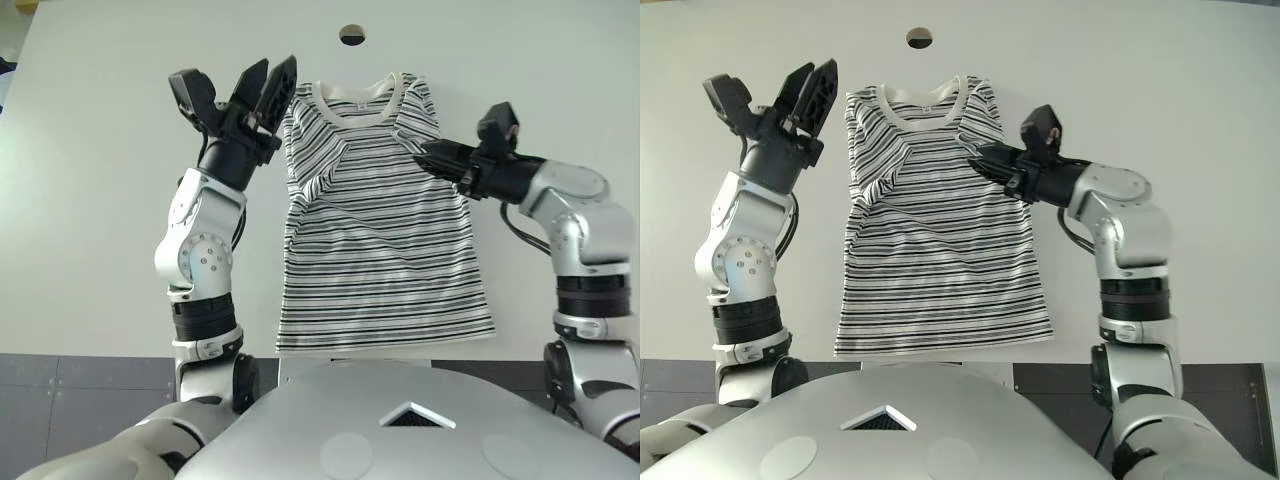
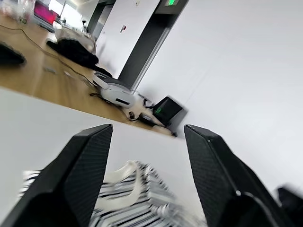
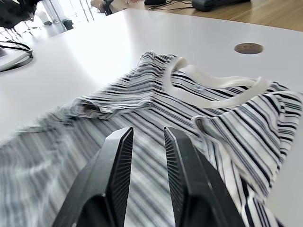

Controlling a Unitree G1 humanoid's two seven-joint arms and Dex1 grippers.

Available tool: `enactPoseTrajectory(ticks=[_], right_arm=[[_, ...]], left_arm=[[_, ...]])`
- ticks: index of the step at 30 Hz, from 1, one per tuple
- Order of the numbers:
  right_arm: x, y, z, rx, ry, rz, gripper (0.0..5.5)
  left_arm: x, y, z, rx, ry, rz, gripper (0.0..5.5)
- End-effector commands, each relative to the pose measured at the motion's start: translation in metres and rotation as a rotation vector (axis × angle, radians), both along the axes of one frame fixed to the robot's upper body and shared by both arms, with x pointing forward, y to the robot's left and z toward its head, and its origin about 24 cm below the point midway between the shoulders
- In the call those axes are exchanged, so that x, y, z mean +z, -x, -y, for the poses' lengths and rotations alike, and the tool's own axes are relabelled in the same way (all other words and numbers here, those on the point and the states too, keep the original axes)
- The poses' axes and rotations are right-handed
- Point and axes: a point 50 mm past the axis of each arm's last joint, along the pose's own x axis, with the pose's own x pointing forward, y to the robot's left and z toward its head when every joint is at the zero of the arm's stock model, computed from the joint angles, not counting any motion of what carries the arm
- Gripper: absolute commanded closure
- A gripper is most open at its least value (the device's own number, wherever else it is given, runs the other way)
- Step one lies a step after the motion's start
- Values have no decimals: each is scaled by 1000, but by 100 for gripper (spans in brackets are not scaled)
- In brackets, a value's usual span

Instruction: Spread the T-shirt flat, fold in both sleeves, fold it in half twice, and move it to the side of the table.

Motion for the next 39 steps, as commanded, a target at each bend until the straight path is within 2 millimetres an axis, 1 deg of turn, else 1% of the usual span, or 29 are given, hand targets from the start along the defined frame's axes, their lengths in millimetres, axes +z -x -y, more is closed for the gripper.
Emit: enactPoseTrajectory(ticks=[1,2,3,4,6,7,9,11,14,17,20,23,25,27,29,32,34,39], right_arm=[[12,58,66,267,247,171,429],[9,69,73,288,310,181,429],[5,81,76,329,386,185,429],[2,91,75,380,426,176,429],[-2,103,75,496,515,185,429],[-5,105,77,555,597,208,429],[-14,113,83,679,745,232,429],[-23,121,87,772,839,235,429],[-35,133,98,876,937,215,429],[-39,138,98,930,941,232,429],[-44,144,90,997,914,295,429],[-45,148,83,1024,879,324,429],[-47,153,79,1045,848,323,429],[-47,155,75,1028,817,316,429],[-47,153,71,978,786,309,429],[-48,151,67,950,758,297,380],[-50,153,63,970,742,310,365],[-57,156,59,988,728,324,365]], left_arm=[[-3,43,-31,-186,-683,247,268],[-5,56,-35,-288,-821,305,268],[-8,71,-39,-425,-954,344,268],[-12,85,-44,-547,-1057,360,268],[-20,107,-55,-767,-1222,348,268],[-22,115,-60,-855,-1279,342,268],[-26,126,-65,-969,-1348,370,268],[-31,133,-69,-1069,-1419,418,268],[-38,136,-71,-1204,-1510,490,268],[-41,136,-74,-1270,-1583,530,268],[-40,134,-71,-1295,-1620,595,268],[-42,143,-63,-1331,-1573,628,268],[-45,153,-57,-1365,-1515,621,268],[-46,159,-54,-1378,-1480,609,268],[-45,160,-50,-1372,-1470,611,268],[-46,161,-48,-1373,-1460,593,268],[-47,161,-45,-1373,-1454,594,268],[-48,156,-40,-1360,-1446,599,268]])
